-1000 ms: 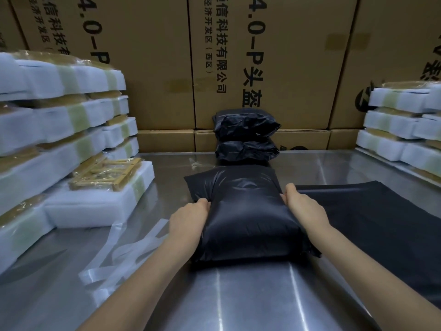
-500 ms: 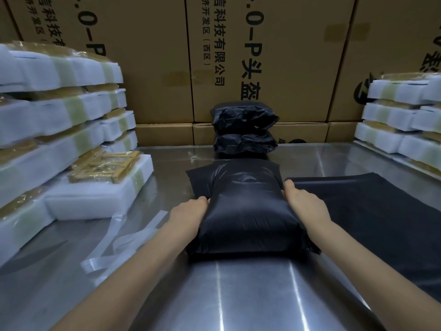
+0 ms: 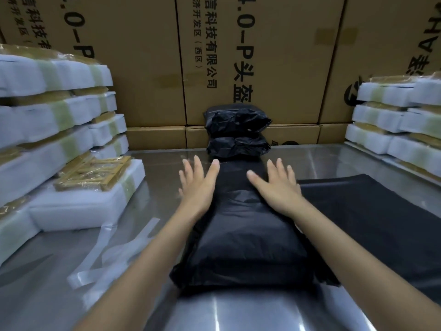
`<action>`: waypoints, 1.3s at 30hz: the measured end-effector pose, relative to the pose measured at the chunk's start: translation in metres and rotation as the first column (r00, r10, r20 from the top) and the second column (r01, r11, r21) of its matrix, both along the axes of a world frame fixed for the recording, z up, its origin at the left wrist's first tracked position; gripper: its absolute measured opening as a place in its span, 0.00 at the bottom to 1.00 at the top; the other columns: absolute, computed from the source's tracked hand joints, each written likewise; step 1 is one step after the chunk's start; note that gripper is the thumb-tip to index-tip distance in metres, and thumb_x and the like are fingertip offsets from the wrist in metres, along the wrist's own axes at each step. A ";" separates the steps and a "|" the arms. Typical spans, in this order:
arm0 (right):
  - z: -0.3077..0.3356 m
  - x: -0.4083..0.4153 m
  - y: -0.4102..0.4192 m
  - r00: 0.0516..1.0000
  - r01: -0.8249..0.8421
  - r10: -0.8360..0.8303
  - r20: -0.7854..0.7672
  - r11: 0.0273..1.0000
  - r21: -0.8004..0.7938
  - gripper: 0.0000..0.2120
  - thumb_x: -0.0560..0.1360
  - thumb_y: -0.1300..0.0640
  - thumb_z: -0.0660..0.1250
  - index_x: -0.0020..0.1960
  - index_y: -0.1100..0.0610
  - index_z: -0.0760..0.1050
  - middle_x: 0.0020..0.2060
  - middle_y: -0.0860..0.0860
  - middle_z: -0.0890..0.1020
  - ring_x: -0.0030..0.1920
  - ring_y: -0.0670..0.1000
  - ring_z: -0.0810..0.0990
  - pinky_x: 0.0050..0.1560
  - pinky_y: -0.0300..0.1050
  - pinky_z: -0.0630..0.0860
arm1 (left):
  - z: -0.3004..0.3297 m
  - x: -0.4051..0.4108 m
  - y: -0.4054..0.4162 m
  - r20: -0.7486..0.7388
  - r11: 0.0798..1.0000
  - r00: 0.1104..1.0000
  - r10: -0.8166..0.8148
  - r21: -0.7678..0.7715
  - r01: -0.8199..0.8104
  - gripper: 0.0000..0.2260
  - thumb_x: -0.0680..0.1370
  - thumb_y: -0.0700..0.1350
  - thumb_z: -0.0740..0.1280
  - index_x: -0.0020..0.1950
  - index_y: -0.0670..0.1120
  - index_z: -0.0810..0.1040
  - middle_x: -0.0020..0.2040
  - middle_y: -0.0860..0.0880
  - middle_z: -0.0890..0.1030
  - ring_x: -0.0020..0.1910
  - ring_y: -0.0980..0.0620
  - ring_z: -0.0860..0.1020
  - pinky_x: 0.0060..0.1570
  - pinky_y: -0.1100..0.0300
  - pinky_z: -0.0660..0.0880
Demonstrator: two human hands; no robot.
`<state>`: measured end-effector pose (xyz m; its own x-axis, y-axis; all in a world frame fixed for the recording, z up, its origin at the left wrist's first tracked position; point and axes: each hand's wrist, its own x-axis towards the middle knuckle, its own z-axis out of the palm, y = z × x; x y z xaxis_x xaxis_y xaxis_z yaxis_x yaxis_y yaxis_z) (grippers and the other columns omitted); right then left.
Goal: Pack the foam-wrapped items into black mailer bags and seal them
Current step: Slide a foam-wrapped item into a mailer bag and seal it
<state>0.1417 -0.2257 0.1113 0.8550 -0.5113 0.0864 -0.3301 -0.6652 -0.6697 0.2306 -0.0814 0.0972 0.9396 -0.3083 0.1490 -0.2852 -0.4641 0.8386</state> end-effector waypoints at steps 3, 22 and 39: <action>-0.010 0.010 -0.011 0.998 -0.020 0.008 0.061 0.980 0.199 0.42 0.74 0.35 0.62 0.79 0.49 0.45 0.78 0.47 0.39 0.77 0.54 0.36 0.74 0.59 0.43 | -0.023 0.010 -0.011 -0.134 0.971 0.991 -0.024 -0.238 -0.009 0.27 0.82 0.59 0.49 0.78 0.53 0.46 0.78 0.51 0.40 0.76 0.48 0.38 0.72 0.43 0.37; -0.039 0.008 -0.032 0.955 -0.143 -0.086 0.283 0.703 0.697 0.35 0.73 0.40 0.65 0.77 0.44 0.57 0.73 0.42 0.64 0.69 0.48 0.68 0.70 0.49 0.64 | -0.042 0.026 -0.025 -0.365 0.625 0.821 -0.440 -0.780 -0.012 0.24 0.81 0.48 0.58 0.76 0.41 0.60 0.75 0.46 0.64 0.73 0.48 0.63 0.74 0.53 0.58; -0.053 0.007 -0.036 0.951 -0.127 -0.119 0.284 0.691 0.712 0.35 0.70 0.35 0.65 0.74 0.44 0.64 0.71 0.43 0.69 0.70 0.49 0.68 0.73 0.53 0.60 | -0.044 0.029 -0.001 -0.391 0.959 0.883 -0.260 -0.210 0.189 0.50 0.61 0.78 0.52 0.74 0.49 0.65 0.74 0.45 0.66 0.74 0.44 0.61 0.74 0.45 0.55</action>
<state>0.1483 -0.2615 0.0583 0.8539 -0.5164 -0.0652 -0.0416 0.0573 -0.9975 0.2591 -0.0826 0.0532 0.8354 -0.5231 -0.1688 0.0203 -0.2776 0.9605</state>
